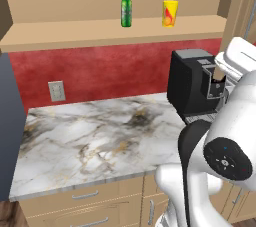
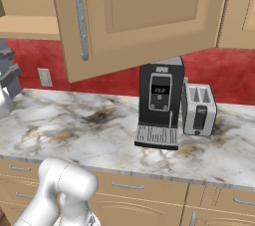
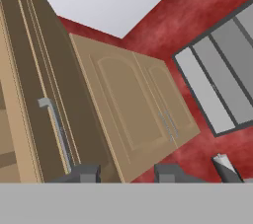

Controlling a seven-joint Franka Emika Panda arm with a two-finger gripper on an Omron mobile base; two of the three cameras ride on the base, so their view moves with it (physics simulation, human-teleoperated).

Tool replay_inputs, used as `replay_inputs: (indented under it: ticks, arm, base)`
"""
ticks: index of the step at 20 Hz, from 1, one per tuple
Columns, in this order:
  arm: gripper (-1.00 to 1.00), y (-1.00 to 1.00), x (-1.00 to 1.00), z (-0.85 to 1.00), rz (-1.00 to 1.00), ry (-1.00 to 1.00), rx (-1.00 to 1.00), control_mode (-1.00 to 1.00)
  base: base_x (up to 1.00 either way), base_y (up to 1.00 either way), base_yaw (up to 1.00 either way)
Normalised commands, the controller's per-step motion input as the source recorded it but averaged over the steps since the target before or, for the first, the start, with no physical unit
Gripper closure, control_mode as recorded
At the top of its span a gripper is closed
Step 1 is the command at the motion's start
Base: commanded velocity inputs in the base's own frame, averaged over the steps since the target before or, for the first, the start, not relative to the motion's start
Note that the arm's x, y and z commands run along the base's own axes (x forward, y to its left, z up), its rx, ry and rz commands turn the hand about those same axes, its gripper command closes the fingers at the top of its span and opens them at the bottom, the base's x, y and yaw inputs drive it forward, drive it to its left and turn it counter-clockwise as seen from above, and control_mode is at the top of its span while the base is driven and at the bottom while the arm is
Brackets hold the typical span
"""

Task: Open the cabinet directly in front. Then move the beer and the cup to the dining counter with the jar on it.

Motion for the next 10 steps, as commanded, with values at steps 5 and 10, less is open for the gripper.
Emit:
replay_inputs:
  ticks: [5,10]
  arm:
    - [-1.00,0.62,0.00,0.00,0.00,-0.02,-0.07,-1.00]
    - [-1.00,0.27,0.00,0.00,0.00,-0.04,-0.02,-1.00]
  base:
    - [0.00,0.00,0.00]
    - [0.00,0.00,0.00]
